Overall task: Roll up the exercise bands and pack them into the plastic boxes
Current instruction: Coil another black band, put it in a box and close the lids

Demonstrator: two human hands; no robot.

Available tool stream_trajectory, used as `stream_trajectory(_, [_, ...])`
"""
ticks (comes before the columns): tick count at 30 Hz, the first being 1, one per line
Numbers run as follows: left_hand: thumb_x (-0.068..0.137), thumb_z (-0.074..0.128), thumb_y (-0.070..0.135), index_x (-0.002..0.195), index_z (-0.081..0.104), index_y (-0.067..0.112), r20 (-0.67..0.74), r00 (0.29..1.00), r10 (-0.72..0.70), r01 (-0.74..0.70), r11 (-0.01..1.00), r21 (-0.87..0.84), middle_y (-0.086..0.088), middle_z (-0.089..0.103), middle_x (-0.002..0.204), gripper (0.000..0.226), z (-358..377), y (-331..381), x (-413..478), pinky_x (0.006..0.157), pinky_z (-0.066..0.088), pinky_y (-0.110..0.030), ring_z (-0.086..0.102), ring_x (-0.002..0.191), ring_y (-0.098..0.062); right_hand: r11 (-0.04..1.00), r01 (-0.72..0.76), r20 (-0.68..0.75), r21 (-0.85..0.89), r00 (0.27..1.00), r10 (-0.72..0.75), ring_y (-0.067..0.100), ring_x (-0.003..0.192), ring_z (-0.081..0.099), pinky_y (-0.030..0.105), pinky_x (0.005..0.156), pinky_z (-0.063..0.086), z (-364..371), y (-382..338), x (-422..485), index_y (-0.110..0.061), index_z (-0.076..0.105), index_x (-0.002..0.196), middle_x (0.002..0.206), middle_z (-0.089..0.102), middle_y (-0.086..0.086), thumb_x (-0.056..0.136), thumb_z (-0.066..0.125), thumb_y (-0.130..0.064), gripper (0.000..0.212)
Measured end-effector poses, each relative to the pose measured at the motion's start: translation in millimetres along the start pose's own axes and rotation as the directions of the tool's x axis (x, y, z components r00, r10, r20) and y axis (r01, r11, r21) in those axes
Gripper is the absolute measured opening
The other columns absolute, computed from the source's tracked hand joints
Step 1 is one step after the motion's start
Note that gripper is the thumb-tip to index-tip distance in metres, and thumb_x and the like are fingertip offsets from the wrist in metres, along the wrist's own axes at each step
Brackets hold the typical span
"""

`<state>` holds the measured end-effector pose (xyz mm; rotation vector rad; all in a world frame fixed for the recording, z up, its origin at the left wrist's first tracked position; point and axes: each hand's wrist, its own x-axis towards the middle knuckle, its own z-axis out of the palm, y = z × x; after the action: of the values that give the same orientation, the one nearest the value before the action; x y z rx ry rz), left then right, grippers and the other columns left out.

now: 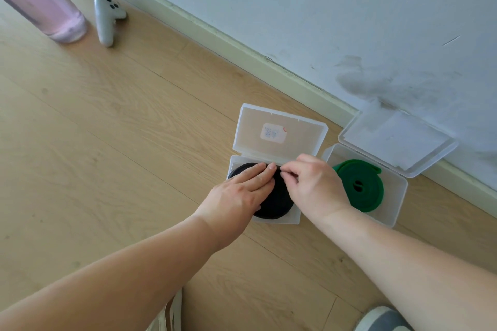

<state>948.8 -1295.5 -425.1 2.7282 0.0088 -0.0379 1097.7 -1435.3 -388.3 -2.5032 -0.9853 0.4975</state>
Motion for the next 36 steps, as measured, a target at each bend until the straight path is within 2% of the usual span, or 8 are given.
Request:
stream_trajectory(7, [0.084, 0.079, 0.009, 0.141, 0.058, 0.012, -0.016, 1.000, -0.001, 0.001, 1.000, -0.007, 0.001, 0.054, 0.151, 0.061, -5, 3, 2, 0.105, 0.051, -0.026, 0.051, 0.141, -0.019, 0.992, -0.029, 0.049, -0.122, 0.998, 0.035, 0.028, 0.087, 0.062, 0.035, 0.064, 0.052, 2, -4, 5, -0.020, 0.079, 0.093, 0.087, 0.065, 0.001, 0.098, 0.062, -0.027, 0.019])
stream_trajectory(13, [0.080, 0.083, 0.010, 0.140, 0.058, 0.010, 0.013, 1.000, -0.004, 0.004, 1.000, 0.004, -0.002, 0.056, 0.148, 0.065, -7, 5, 5, 0.097, 0.058, -0.031, 0.055, 0.137, -0.021, 0.990, -0.122, 0.028, -0.064, 0.992, 0.124, 0.026, 0.088, 0.068, 0.037, 0.069, 0.058, 0, -4, -4, -0.029, 0.079, 0.101, 0.090, 0.076, -0.002, 0.099, 0.061, -0.034, 0.019])
stream_trajectory(18, [0.067, 0.089, 0.017, 0.138, 0.061, 0.011, 0.031, 0.999, -0.006, 0.003, 0.996, 0.088, 0.000, 0.059, 0.142, 0.077, -16, 10, 12, 0.099, 0.054, -0.027, 0.061, 0.126, -0.020, 0.943, -0.304, 0.035, 0.134, 0.953, 0.302, 0.018, 0.071, 0.065, 0.034, 0.061, 0.055, 8, -11, -12, -0.035, 0.077, 0.098, 0.069, 0.070, -0.011, 0.100, 0.059, -0.044, 0.020])
stream_trajectory(22, [0.069, 0.087, 0.017, 0.138, 0.061, 0.010, 0.056, 0.998, 0.006, -0.012, 0.994, 0.109, -0.001, 0.059, 0.145, 0.074, -15, 9, 11, 0.101, 0.055, -0.029, 0.060, 0.128, -0.020, 0.857, -0.438, 0.083, 0.272, 0.898, 0.432, 0.007, 0.053, 0.048, 0.024, 0.052, 0.037, 8, -12, -8, -0.036, 0.080, 0.088, 0.045, 0.052, -0.026, 0.095, 0.068, -0.042, 0.015])
stream_trajectory(25, [0.070, 0.087, 0.021, 0.139, 0.061, 0.013, 0.122, 0.992, -0.012, -0.001, 0.994, 0.113, 0.000, 0.056, 0.148, 0.074, -14, 7, 13, 0.105, 0.053, -0.032, 0.057, 0.132, -0.021, 0.842, -0.467, 0.093, 0.270, 0.883, 0.459, 0.008, 0.058, 0.055, 0.024, 0.053, 0.040, 10, -12, -7, -0.037, 0.080, 0.087, 0.047, 0.055, -0.025, 0.094, 0.068, -0.044, 0.015])
stream_trajectory(29, [0.081, 0.079, 0.024, 0.148, 0.048, 0.015, 0.172, 0.985, -0.024, 0.004, 0.993, 0.114, 0.002, 0.042, 0.158, 0.075, -15, 7, 17, 0.115, 0.043, -0.031, 0.043, 0.142, -0.020, 0.876, -0.459, 0.084, 0.148, 0.888, 0.451, 0.016, 0.074, 0.068, 0.031, 0.063, 0.058, 14, -12, -4, -0.039, 0.078, 0.091, 0.073, 0.072, -0.013, 0.095, 0.063, -0.049, 0.018])
stream_trajectory(33, [0.096, 0.065, 0.027, 0.155, 0.037, 0.018, 0.185, 0.983, -0.018, 0.005, 0.997, 0.074, 0.006, 0.025, 0.166, 0.066, -20, 6, 22, 0.120, 0.036, -0.032, 0.028, 0.150, -0.016, 0.890, -0.438, 0.098, 0.123, 0.898, 0.428, 0.020, 0.080, 0.069, 0.037, 0.070, 0.060, 13, -13, -3, -0.037, 0.078, 0.096, 0.080, 0.075, -0.010, 0.097, 0.061, -0.046, 0.019])
stream_trajectory(36, [0.091, 0.073, 0.024, 0.145, 0.055, 0.018, 0.161, 0.987, 0.001, -0.009, 0.999, 0.050, 0.003, 0.038, 0.163, 0.057, -20, 5, 13, 0.112, 0.047, -0.033, 0.042, 0.147, -0.017, 0.912, -0.368, 0.094, 0.180, 0.929, 0.357, 0.020, 0.080, 0.070, 0.039, 0.072, 0.060, 8, -12, -9, -0.032, 0.080, 0.100, 0.076, 0.075, -0.007, 0.096, 0.066, -0.042, 0.018])
